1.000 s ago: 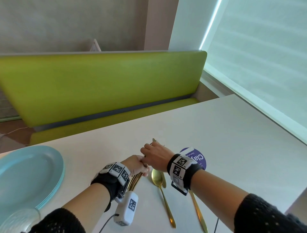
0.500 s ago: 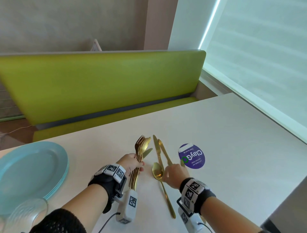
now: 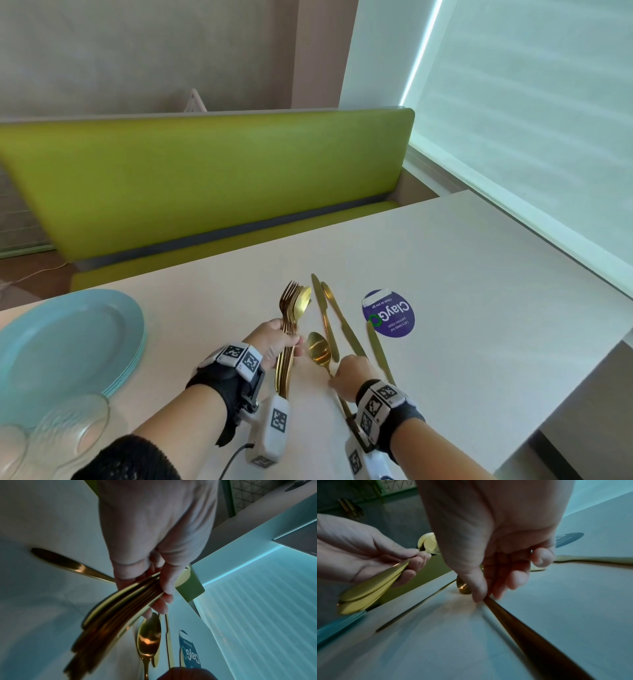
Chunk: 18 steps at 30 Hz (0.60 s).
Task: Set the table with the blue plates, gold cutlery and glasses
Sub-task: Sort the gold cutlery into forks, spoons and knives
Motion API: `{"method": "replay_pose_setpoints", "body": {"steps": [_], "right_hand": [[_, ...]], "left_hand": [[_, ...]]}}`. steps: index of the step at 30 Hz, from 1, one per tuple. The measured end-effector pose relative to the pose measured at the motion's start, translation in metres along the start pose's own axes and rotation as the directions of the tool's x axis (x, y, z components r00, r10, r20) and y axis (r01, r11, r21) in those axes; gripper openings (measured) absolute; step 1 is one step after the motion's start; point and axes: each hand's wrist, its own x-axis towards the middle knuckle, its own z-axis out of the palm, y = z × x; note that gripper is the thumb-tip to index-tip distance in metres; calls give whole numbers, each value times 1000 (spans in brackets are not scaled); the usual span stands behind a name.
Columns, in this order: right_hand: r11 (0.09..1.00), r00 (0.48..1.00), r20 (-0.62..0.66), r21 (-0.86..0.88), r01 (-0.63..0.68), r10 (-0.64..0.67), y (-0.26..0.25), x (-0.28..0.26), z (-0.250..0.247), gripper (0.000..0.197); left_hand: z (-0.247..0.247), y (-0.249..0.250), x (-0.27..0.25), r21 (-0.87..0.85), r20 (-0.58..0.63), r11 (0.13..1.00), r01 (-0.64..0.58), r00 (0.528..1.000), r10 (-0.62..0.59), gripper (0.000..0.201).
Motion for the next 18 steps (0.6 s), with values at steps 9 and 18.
{"method": "replay_pose_setpoints", "body": {"steps": [9, 18], "right_hand": [[883, 995, -5, 461, 90, -99, 2, -7, -36, 24], [595, 963, 21, 790, 148, -267, -4, -9, -45, 20]], "left_hand": [[2, 4, -11, -92, -13, 996, -12, 1000, 11, 15], [19, 5, -23, -131, 137, 991, -30, 989, 48, 13]]}}
